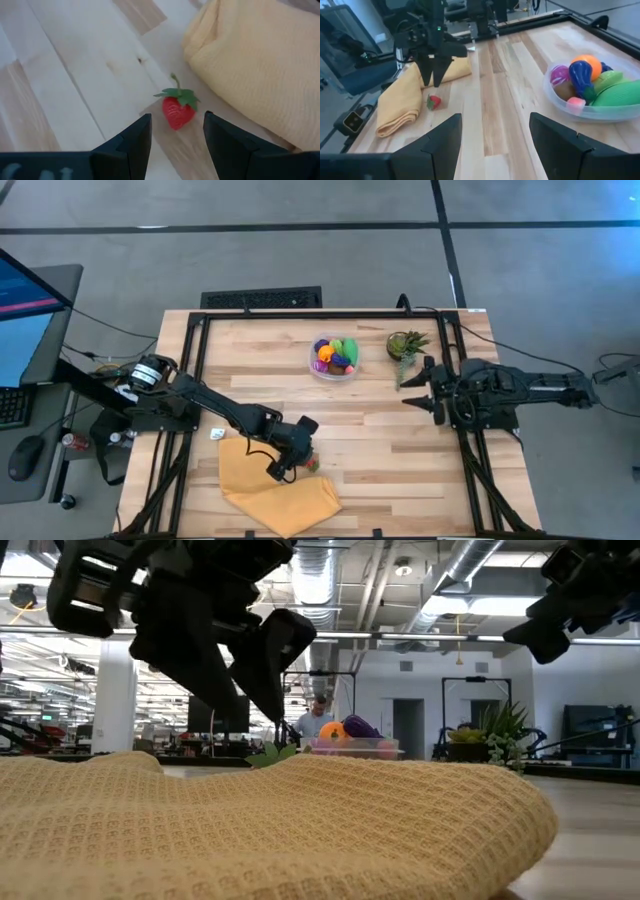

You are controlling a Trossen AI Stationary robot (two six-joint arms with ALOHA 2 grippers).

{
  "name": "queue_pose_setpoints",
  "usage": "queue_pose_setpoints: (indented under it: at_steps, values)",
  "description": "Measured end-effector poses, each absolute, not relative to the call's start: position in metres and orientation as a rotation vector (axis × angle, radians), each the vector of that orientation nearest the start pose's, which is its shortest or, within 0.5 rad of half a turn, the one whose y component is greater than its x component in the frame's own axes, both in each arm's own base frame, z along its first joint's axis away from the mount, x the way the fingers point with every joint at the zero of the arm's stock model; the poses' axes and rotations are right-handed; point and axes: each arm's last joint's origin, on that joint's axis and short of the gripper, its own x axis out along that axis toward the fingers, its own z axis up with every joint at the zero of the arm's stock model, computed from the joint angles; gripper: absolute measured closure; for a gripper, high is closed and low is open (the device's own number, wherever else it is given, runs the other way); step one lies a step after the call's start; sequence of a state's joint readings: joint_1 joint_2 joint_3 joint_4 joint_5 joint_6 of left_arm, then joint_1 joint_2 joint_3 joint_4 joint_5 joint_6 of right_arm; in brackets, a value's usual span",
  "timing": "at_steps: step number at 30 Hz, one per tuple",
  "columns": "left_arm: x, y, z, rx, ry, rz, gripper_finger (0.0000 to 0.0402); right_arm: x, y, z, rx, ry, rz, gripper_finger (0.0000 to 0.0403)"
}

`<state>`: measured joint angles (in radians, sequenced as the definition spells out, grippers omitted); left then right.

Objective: Pick and placing Produce into tupperware
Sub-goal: Put the strawberry in the transparent bin

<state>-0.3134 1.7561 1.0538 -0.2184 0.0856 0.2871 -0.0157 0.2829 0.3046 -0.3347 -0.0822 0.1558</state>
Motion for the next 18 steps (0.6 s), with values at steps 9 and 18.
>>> queue_pose_setpoints:
  at_steps: [9, 18]
  values:
    - [0.342, -0.114, 0.155, 0.379, 0.873, -0.503, 0.0233, 0.102, -0.002, 0.214, 0.172, 0.306, 0.036, 0.0147]
    - [0.349, -0.118, 0.145, 0.381, 0.853, -0.530, 0.0233, 0.102, -0.002, 0.213, 0.175, 0.317, 0.037, 0.0147]
